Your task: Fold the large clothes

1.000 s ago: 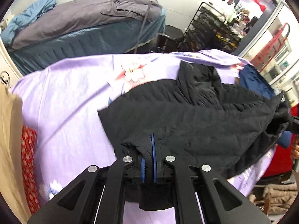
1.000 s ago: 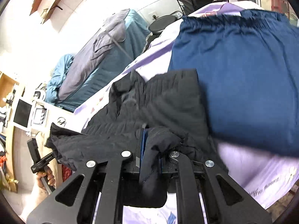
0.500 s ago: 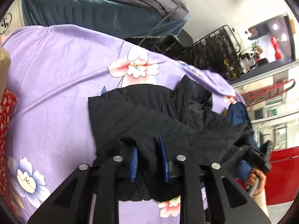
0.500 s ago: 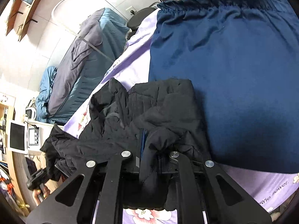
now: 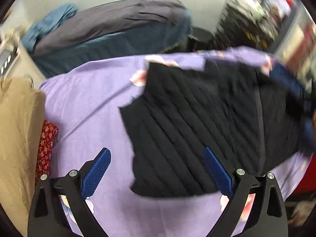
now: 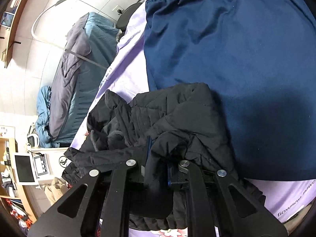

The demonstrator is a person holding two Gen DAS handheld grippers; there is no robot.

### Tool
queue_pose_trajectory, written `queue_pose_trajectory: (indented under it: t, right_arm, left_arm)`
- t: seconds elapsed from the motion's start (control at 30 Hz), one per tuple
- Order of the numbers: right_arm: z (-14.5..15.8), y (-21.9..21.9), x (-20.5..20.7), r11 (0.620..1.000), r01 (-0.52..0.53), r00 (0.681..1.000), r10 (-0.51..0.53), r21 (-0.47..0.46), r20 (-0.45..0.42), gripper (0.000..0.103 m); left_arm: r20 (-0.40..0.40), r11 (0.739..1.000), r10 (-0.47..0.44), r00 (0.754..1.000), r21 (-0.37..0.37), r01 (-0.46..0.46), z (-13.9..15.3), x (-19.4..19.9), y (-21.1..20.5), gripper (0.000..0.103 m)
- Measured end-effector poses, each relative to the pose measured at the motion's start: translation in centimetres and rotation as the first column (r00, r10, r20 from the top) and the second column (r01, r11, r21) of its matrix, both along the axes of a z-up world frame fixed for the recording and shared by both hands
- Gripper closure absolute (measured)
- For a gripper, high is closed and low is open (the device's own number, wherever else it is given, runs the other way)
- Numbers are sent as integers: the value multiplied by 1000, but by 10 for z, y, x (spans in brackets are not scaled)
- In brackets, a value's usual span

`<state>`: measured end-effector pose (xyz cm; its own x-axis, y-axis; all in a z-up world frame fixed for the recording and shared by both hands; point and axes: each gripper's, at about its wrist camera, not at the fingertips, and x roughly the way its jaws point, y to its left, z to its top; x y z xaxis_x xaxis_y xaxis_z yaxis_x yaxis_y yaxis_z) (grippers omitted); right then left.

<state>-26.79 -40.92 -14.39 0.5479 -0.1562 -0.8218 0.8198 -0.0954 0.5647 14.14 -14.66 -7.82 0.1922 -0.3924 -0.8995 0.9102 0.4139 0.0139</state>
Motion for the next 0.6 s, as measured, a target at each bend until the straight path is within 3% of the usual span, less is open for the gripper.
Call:
queue_pose_trajectory:
  t: [0.13, 0.3, 0.47, 0.6]
  right_arm:
    - [5, 2, -2, 1000, 2, 999, -3, 13, 34, 81]
    - [23, 10, -4, 1000, -2, 992, 4, -17, 128, 43]
    - [48, 21, -8, 997, 7, 993, 2, -73, 122, 40]
    - [70, 41, 1, 980, -73, 997, 73, -185, -8, 40]
  left_arm:
    - [-7, 998, -45, 999, 43, 45, -21, -41, -8, 11]
    - [-21, 997, -56, 998, 57, 57, -29, -68, -13, 11]
    - [15, 995, -76, 997, 69, 75, -27, -76, -17, 11]
    - [16, 995, -73, 997, 67, 71, -26, -74, -20, 11]
